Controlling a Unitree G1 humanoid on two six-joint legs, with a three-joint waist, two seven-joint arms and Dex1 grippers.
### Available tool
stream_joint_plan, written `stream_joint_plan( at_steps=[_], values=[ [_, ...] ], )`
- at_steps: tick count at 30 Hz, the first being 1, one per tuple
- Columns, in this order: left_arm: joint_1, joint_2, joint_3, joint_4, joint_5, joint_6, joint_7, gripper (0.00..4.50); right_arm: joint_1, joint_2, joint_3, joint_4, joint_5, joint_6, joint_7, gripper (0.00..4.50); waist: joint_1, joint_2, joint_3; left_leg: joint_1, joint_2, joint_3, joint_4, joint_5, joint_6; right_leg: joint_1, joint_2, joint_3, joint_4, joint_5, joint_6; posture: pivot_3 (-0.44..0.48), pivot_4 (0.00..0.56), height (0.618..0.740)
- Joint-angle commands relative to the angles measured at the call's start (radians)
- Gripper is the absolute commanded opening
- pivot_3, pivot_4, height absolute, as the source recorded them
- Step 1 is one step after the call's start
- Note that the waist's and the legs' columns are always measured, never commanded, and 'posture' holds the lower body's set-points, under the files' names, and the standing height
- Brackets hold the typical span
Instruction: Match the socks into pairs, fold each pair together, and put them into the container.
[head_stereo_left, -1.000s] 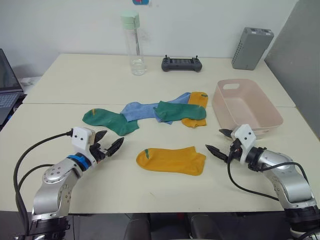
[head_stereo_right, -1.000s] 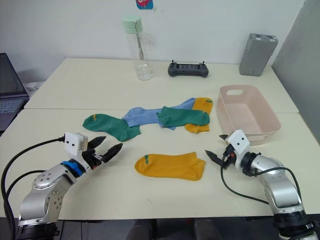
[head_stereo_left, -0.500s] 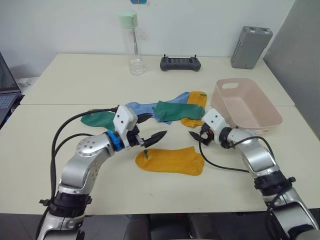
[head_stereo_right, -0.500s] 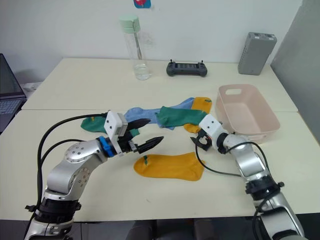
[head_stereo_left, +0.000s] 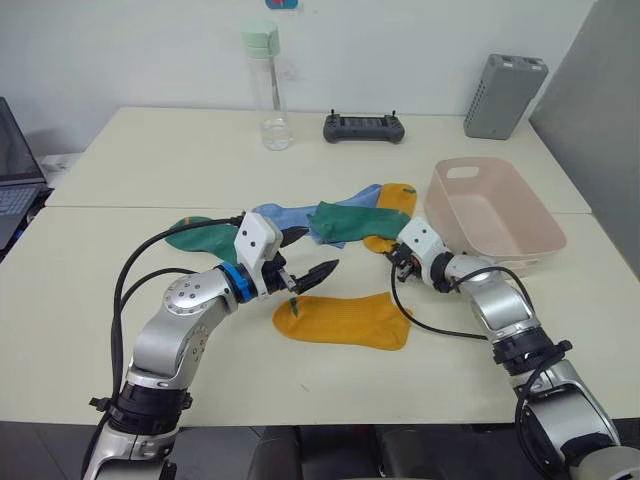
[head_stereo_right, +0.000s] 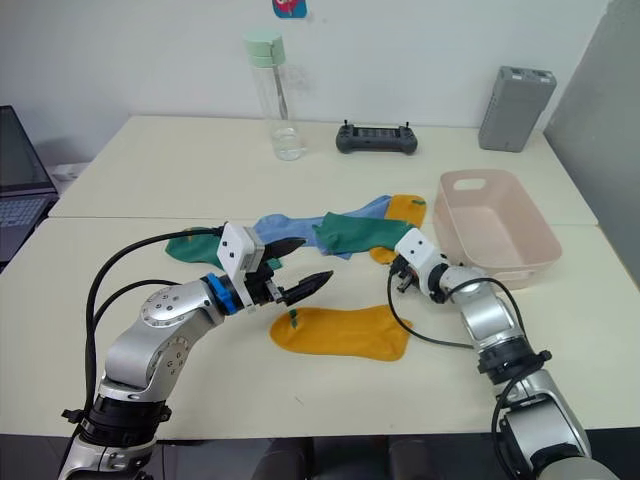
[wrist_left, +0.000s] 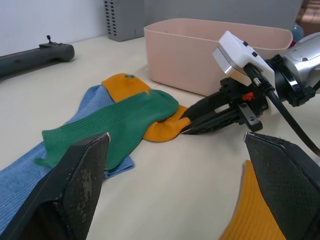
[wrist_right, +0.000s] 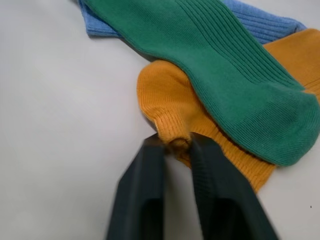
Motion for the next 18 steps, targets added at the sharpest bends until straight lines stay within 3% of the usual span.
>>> stream_joint_plan(
  at_steps=[1,5,14,18],
  values=[
    [0.001,-0.013,0.005,-0.054,-0.008,-0.007,0.010,4.50,-0.030,-0.002,-0.032,0.005,0.006,-0.017,0.000,0.05,-0.001,0.000,0.000,0.000,0.000,0.000,0.000,0.000,0.000,0.000,0.000,0.000,0.000,0.000,0.000,0.000,0.150,0.740],
    [-0.011,-0.026,0.023,-0.041,-0.014,0.009,0.037,4.50,-0.036,0.004,-0.042,-0.023,0.017,-0.020,0.006,0.05,-0.001,0.000,0.000,0.000,0.000,0.000,0.000,0.000,0.000,0.000,0.000,0.000,0.000,0.000,0.000,0.000,0.150,0.740],
    [-0.056,-0.004,-0.005,0.019,0.011,-0.005,-0.005,4.50,0.092,-0.079,0.024,-0.360,0.075,0.121,0.185,0.05,0.002,0.000,0.000,0.000,0.000,-0.001,-0.001,0.000,0.000,0.000,0.000,-0.001,0.000,-0.002,0.003,0.000,0.150,0.740],
    [-0.097,-0.018,-0.037,0.083,0.038,-0.028,-0.032,4.50,0.119,-0.098,0.034,-0.418,0.082,0.166,0.206,0.05,0.001,0.000,0.000,0.000,0.000,-0.001,0.000,0.000,0.000,0.000,0.000,-0.001,0.000,-0.002,0.004,0.000,0.150,0.740]
  ],
)
